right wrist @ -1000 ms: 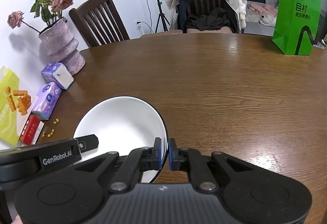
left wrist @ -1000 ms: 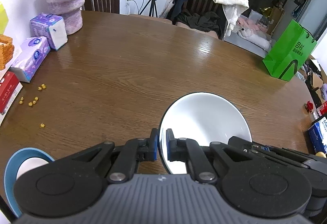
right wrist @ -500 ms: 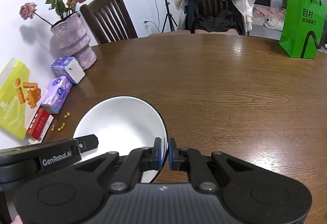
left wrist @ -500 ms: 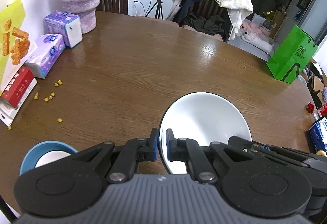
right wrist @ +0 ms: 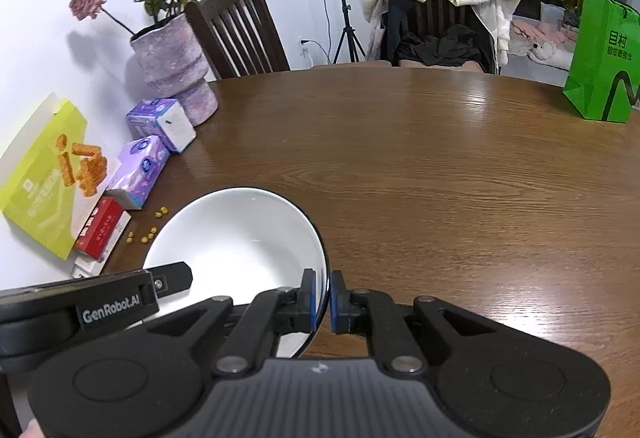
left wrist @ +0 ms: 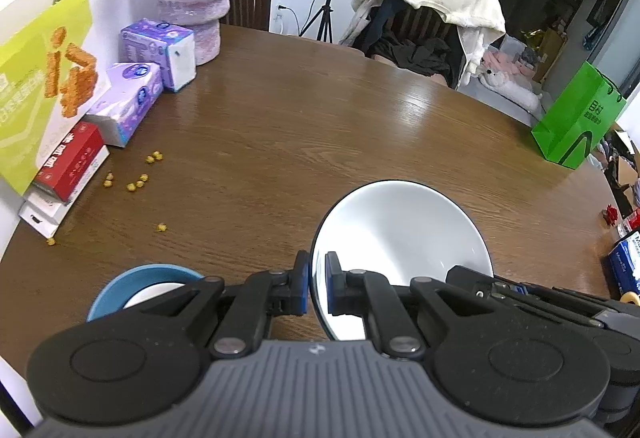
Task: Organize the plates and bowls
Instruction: 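Carry the white bowl toward the blue bowl with both grippers, then lower the white bowl into the blue bowl with both grippers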
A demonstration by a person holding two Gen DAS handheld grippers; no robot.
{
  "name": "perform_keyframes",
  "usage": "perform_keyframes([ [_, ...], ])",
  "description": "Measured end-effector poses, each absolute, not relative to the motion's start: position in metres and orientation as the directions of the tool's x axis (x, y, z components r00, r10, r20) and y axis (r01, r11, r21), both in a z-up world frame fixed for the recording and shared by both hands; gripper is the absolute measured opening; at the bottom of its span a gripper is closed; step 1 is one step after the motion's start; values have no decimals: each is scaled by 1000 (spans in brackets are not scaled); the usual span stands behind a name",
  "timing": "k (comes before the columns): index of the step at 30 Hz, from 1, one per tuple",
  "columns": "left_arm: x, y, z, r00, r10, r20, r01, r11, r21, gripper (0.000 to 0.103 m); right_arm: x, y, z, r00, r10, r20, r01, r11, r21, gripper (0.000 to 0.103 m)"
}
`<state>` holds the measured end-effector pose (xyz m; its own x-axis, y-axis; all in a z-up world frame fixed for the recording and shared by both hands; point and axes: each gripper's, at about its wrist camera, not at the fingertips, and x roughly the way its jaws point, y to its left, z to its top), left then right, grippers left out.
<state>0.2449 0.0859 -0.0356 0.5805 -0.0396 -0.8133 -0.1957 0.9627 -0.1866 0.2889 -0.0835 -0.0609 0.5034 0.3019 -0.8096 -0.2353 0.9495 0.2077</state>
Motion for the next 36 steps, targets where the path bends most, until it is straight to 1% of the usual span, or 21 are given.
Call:
perform_keyframes([
  [22, 199, 147, -28, 596, -32, -802, -217, 956, -199, 8, 243, -19, -49, 504, 309, -806, -267, 944, 195, 7],
  [36, 181, 182, -36, 587, -31, -809, -235, 950, -207, 8, 223, 15, -52, 491, 309, -814, -284, 941, 186, 7],
])
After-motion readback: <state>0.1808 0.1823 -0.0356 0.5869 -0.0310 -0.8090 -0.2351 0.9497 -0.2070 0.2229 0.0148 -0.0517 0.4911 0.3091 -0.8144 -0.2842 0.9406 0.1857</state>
